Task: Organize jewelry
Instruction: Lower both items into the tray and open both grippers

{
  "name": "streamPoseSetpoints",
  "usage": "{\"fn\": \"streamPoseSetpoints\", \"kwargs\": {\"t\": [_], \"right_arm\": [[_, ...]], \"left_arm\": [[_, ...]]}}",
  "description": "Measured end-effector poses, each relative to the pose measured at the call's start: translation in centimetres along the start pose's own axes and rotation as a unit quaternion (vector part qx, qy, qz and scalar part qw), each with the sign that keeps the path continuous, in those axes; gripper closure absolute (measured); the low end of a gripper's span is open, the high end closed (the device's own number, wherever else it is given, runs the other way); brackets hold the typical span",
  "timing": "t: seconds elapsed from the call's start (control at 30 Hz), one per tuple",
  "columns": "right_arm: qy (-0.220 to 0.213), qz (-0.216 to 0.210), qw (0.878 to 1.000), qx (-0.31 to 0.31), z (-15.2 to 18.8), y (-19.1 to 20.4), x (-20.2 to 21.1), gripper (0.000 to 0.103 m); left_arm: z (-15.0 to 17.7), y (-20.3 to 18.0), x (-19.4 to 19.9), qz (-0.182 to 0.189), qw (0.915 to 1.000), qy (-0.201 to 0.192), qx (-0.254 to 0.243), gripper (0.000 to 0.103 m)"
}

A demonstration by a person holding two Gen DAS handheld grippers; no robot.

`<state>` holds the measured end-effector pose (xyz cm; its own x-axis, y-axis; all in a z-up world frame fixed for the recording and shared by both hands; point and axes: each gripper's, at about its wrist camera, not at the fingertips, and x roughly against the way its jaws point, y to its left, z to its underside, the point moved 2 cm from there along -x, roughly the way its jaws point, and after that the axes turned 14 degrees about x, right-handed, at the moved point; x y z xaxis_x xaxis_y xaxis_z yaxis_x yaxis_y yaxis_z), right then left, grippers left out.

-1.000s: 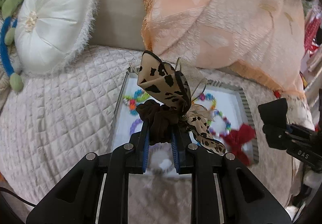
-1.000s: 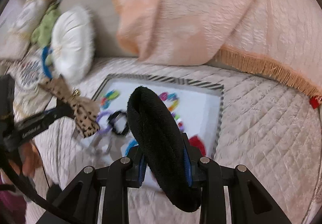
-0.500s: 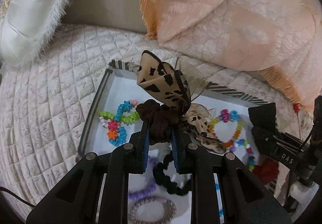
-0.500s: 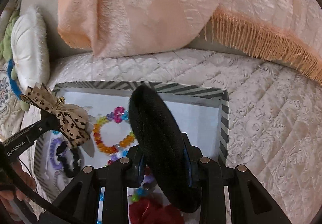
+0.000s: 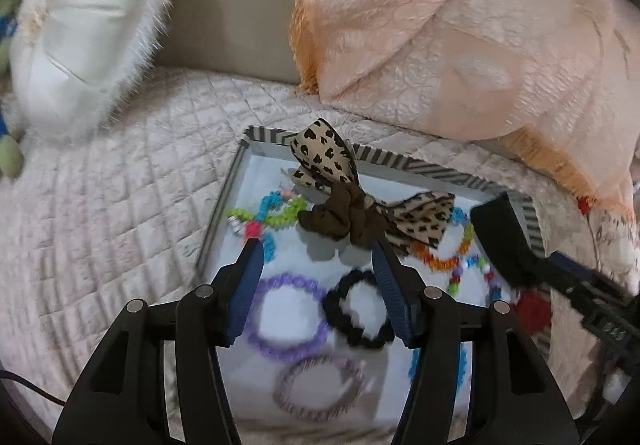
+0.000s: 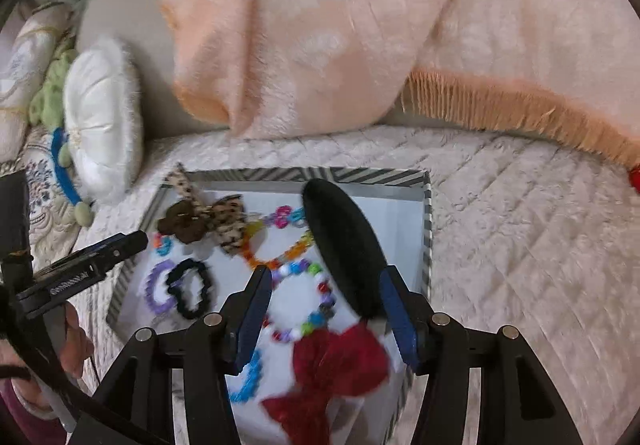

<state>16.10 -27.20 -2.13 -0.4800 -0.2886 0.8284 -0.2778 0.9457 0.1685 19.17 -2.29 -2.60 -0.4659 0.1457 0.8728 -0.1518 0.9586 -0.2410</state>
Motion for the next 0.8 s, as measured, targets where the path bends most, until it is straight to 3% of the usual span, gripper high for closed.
{"fn": "streamPoseSetpoints", "kwargs": {"t": [0.17,0.43,0.8], "right_arm": [[-0.032,0.000,0.999,-0.020,2.4,2.6,3.3,0.048],[-0.042,0.021,0.999,-0.006,4.8,7.6,5.7,0.047],[-0.060,0.045,0.997,-0.001,6.8,10.9,8.2,0.041]], "left_arm": [[3.0,0.8,3.6,-0.007,0.9995,-0.031,-0.007,0.046],[7.4,1.7,8.2,-0.017,0.9973,-0.066,-0.027,0.046],[9.7,2.4,12.7,-0.020,0.9938,-0.107,-0.025,0.046]]}}
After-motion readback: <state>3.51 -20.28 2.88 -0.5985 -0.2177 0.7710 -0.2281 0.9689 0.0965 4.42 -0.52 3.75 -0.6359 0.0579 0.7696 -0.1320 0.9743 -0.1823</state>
